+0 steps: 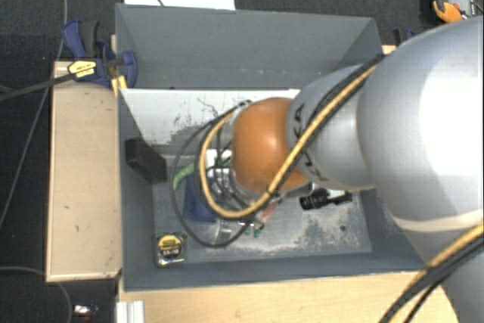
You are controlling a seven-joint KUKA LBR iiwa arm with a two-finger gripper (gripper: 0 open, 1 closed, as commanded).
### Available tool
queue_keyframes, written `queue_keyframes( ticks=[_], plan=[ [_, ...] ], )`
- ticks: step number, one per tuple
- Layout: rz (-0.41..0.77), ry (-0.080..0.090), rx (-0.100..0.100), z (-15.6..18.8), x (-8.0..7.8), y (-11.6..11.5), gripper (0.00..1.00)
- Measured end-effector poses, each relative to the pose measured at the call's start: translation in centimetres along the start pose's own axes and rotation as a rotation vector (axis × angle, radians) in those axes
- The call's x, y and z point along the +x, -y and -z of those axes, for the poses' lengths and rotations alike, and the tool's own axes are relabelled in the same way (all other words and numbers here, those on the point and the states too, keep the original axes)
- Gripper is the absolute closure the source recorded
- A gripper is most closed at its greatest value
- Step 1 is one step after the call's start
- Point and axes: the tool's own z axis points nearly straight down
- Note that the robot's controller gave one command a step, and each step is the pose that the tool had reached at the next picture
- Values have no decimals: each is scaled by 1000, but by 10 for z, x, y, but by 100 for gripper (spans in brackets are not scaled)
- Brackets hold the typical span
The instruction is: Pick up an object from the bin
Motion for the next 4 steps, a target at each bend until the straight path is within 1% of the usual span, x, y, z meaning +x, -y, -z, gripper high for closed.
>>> queue_keyframes(
  ticks=[1,2,3,4],
  plan=[
    [-77,3,0,-9,17,-3,0],
    [-326,1,0,21,24,16,0],
    [-209,7,-4,-9,0,11,0],
    [-563,0,-1,-10,23,16,100]
  ],
)
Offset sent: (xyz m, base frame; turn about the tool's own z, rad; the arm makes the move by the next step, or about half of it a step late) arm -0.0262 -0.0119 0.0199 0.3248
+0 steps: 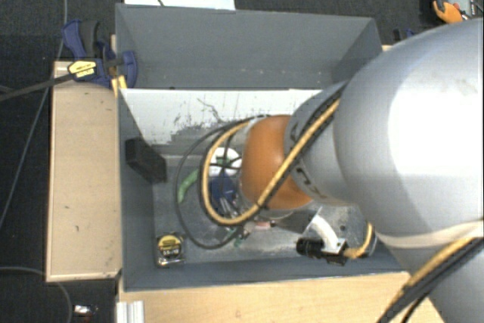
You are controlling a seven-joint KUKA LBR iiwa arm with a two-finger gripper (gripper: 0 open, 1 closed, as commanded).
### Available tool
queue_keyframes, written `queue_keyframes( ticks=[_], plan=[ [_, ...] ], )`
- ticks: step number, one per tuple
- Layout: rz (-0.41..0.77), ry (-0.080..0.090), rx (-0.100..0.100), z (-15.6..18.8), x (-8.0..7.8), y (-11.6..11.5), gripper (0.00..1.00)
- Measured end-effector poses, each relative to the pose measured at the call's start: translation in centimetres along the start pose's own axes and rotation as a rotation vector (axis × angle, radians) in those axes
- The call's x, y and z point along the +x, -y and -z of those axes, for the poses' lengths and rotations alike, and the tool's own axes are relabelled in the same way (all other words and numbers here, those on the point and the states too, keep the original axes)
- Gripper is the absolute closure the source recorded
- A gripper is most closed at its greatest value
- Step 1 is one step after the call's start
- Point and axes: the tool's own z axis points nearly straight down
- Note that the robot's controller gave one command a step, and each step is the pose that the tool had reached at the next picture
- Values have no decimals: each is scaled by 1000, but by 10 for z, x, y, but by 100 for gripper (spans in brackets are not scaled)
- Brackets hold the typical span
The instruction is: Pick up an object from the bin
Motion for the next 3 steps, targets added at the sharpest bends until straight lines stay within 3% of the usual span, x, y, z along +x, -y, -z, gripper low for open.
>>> queue_keyframes(
  ticks=[3],
  plan=[
    [1,2,-1,26,0,0,100]
  ],
)
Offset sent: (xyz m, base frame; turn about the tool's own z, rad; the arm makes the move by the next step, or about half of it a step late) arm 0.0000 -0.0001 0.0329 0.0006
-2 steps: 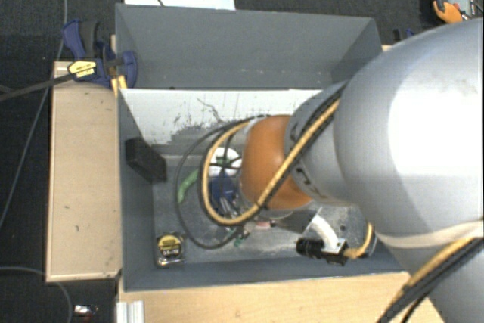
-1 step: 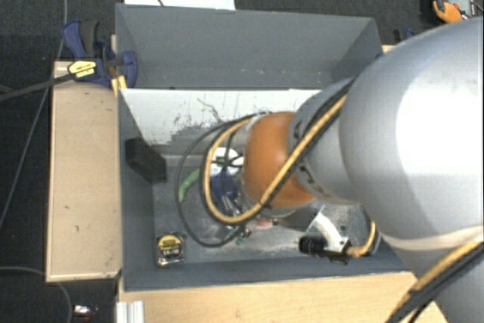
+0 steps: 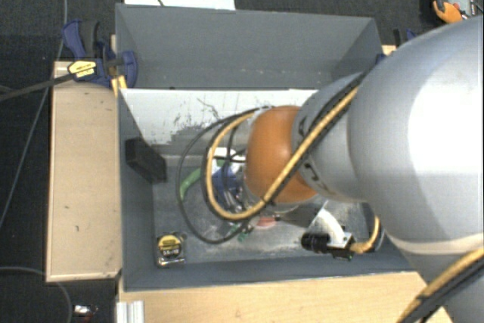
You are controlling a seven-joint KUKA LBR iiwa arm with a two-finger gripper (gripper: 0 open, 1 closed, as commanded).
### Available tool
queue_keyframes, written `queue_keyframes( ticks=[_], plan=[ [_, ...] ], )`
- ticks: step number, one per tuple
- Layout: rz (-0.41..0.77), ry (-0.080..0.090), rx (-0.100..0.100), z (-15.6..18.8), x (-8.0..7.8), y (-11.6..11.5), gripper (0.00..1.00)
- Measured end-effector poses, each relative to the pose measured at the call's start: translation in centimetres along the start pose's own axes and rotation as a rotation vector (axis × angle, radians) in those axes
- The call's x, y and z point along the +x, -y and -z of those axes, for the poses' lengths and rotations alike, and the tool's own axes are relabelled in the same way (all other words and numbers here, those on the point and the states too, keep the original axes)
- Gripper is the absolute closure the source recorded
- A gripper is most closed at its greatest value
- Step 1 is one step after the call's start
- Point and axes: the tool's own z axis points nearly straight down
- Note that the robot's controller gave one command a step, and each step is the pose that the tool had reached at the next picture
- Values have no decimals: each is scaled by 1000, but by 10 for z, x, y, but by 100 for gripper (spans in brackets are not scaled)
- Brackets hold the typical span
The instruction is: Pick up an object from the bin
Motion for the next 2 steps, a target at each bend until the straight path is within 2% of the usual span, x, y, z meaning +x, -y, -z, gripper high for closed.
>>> queue_keyframes(
  ticks=[2],
  plan=[
    [4,0,0,25,0,0,100]
  ],
)
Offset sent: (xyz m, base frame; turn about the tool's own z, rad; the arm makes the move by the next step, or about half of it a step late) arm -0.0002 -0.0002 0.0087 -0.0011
